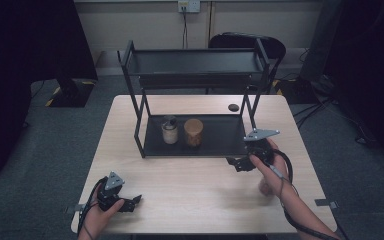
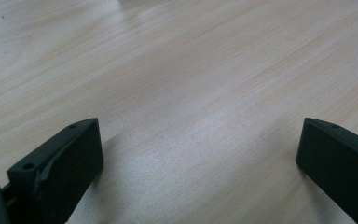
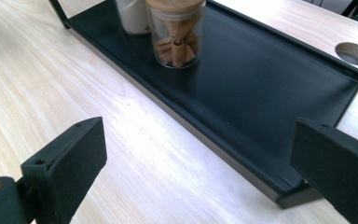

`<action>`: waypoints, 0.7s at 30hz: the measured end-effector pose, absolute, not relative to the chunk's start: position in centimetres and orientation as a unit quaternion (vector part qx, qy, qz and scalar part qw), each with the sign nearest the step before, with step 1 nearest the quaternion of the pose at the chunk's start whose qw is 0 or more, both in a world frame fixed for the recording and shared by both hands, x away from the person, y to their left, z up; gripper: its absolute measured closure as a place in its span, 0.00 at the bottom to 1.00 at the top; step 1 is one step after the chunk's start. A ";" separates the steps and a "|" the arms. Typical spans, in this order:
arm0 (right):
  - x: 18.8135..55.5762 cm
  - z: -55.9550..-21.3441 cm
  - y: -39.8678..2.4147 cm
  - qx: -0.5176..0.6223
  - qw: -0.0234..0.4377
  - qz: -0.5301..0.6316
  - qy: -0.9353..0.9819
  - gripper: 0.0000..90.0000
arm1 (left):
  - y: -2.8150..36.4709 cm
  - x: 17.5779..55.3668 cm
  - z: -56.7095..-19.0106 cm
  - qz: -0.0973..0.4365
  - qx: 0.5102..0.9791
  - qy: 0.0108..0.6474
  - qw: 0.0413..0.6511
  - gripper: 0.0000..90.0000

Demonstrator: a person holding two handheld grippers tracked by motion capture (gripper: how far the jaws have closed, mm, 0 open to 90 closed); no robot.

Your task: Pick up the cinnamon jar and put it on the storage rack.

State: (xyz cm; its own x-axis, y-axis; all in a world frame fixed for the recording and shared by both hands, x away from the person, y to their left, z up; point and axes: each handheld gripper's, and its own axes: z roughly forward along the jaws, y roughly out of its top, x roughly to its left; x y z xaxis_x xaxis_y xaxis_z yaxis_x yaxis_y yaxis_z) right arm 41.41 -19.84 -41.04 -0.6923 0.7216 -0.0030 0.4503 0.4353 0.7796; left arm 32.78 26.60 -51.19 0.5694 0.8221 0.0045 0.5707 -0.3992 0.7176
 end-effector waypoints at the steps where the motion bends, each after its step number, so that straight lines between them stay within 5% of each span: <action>1: 41.4 -41.0 -20.1 0.353 0.172 0.397 0.829 0.04 | 26.6 32.8 -51.2 0.183 0.816 0.427 0.344 0.00; 21: 40.2 -42.2 -23.0 0.368 0.180 0.394 0.822 0.04 | 26.6 33.0 -51.2 0.182 0.818 0.424 0.344 0.00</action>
